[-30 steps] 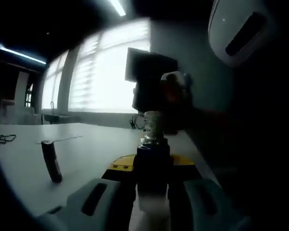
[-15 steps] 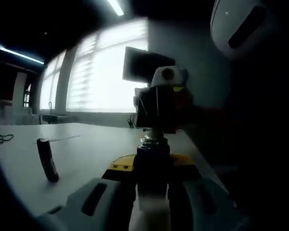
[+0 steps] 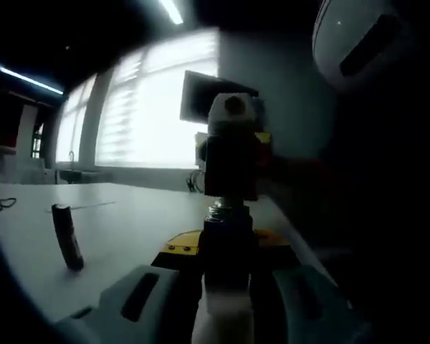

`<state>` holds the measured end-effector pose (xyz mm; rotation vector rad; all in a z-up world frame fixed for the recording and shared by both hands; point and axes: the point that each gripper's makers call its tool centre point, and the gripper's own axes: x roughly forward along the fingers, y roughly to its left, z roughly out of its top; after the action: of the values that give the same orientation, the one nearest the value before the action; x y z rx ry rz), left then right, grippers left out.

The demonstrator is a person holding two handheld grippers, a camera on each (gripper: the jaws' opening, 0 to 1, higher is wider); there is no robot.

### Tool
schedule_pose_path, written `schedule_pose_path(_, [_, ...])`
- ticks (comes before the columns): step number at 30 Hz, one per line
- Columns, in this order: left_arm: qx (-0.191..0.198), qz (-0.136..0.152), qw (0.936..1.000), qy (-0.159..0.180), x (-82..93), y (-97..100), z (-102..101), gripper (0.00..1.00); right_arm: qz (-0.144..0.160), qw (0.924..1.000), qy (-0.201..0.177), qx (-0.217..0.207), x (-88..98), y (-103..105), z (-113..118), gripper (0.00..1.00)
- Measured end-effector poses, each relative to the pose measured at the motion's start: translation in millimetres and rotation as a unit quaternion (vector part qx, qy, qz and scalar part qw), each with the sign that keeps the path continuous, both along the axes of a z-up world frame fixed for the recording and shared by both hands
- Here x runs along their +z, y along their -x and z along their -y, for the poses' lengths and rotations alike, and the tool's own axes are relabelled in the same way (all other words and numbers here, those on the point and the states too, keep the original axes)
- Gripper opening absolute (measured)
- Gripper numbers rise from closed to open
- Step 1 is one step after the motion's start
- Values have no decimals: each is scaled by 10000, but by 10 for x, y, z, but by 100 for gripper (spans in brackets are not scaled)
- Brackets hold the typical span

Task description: Pick up cosmetic bottle twist off cap place on table pick up cap screw tight cap place on table

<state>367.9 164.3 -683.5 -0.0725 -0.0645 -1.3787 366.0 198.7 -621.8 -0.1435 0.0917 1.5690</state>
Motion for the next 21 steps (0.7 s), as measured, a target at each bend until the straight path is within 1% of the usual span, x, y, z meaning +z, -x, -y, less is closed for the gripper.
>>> schedule_pose_path(4, [-21,-16,10000,47,13,4,-3,15,11,10000,-7,91,17,-4,13,13])
schedule_pose_path(9, [-110,46,9999,-47,-15,51,22,15,-72,9995,84,281,-3,31,31,13])
schedule_pose_path(12, [-68,43,10000,-53,-17,38,19,15,-111,9995,91,264,-9,20,48,13])
schedule_pose_path(14, [-31,51,9999,-98,-32,30,22,15,-78,9995,179,244,-35,10,57,13])
schedule_pose_path(15, [-25,71,9999,-112,-36,33,22,15,-108,9995,190,247,-41,15,53,13])
schedule_pose_path(18, [-11,81,9998,-172,-58,28,24,15,-210,9994,143,218,-65,15,28,13])
schedule_pose_path(21, [6,92,9996,-263,-91,26,35,15,-228,9995,142,133,-109,14,36,13])
